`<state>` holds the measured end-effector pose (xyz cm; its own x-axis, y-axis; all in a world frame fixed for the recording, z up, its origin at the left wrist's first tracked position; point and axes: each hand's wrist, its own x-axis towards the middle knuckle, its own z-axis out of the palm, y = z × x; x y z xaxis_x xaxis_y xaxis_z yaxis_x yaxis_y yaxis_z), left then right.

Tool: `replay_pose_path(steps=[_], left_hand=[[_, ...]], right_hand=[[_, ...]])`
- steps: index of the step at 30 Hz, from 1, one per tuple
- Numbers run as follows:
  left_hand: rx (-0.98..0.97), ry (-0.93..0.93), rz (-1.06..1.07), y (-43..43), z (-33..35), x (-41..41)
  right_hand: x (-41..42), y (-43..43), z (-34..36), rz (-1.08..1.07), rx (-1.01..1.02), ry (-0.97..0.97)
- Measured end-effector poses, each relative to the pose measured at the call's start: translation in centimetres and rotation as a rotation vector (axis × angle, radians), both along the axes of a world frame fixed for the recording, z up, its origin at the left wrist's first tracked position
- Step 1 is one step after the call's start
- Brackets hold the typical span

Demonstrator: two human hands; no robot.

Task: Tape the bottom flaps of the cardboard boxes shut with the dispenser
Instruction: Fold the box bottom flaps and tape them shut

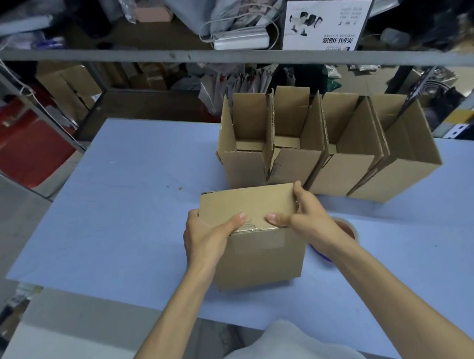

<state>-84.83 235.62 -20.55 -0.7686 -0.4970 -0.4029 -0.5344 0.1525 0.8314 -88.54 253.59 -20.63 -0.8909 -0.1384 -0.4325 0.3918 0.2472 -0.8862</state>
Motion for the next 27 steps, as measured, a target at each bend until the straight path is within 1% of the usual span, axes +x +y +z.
replay_pose_path(steps=[1,2,3,5,6,7,8,9,10,11,12,14,16,17,19,22,25,27], left_hand=[[0.017,0.01,-0.004,-0.2,0.0,-0.1],[0.017,0.018,-0.01,-0.4,0.0,-0.3],[0.003,0.019,-0.019,-0.5,0.0,-0.5],[-0.054,0.015,-0.05,-0.4,-0.1,-1.1],[-0.095,0.03,-0.071,-0.2,-0.2,-1.2],[-0.148,0.067,-0.09,0.1,-0.3,-1.3],[-0.225,0.127,-0.108,0.4,-0.4,-1.3],[-0.332,0.204,-0.135,0.5,-0.5,-1.1],[-0.445,0.297,-0.186,0.5,-0.4,-0.9],[-0.522,0.397,-0.268,0.2,-0.5,-0.8],[-0.551,0.485,-0.368,-0.2,-0.6,-0.8],[-0.622,0.598,-0.525,-0.9,-0.8,-0.6],[-0.77,0.663,-0.545,-1.2,-1.3,-0.5],[-0.822,0.683,-0.524,-1.2,-1.4,-0.6],[-0.857,0.689,-0.476,-1.0,-1.6,-0.8],[-0.814,0.656,-0.494,-1.3,-2.1,-1.3],[-0.702,0.584,-0.604,-2.4,-2.6,-1.0],[-0.707,0.526,-0.71,-3.2,-2.7,-0.7]], right_hand=[[0.0,0.2,0.0,-0.011,-0.042,0.004],[0.1,0.2,0.0,-0.039,-0.058,0.05],[0.4,0.3,0.1,-0.083,-0.034,0.147],[1.0,0.5,0.6,-0.121,0.134,0.49],[1.2,0.5,0.7,-0.059,0.225,0.67],[1.4,0.3,0.6,0.038,0.293,0.792],[1.6,-0.1,0.4,0.129,0.341,0.838],[1.7,-0.6,0.2,0.179,0.378,0.847],[1.8,-0.9,-0.1,0.185,0.418,0.873],[1.8,-1.2,-0.5,0.166,0.453,0.915],[1.7,-1.3,-0.7,0.143,0.474,0.955],[1.4,-1.3,-0.9,0.106,0.488,1.017],[1.2,-1.4,-1.1,0.104,0.514,1.086],[1.1,-1.5,-1.2,0.106,0.53,1.112],[0.8,-1.8,-1.4,0.117,0.543,1.134],[0.1,-1.1,-2.3,0.143,0.543,1.174],[-0.5,-0.3,-3.0,0.323,0.571,1.203],[-0.8,0.3,-2.8,0.467,0.631,1.179]])
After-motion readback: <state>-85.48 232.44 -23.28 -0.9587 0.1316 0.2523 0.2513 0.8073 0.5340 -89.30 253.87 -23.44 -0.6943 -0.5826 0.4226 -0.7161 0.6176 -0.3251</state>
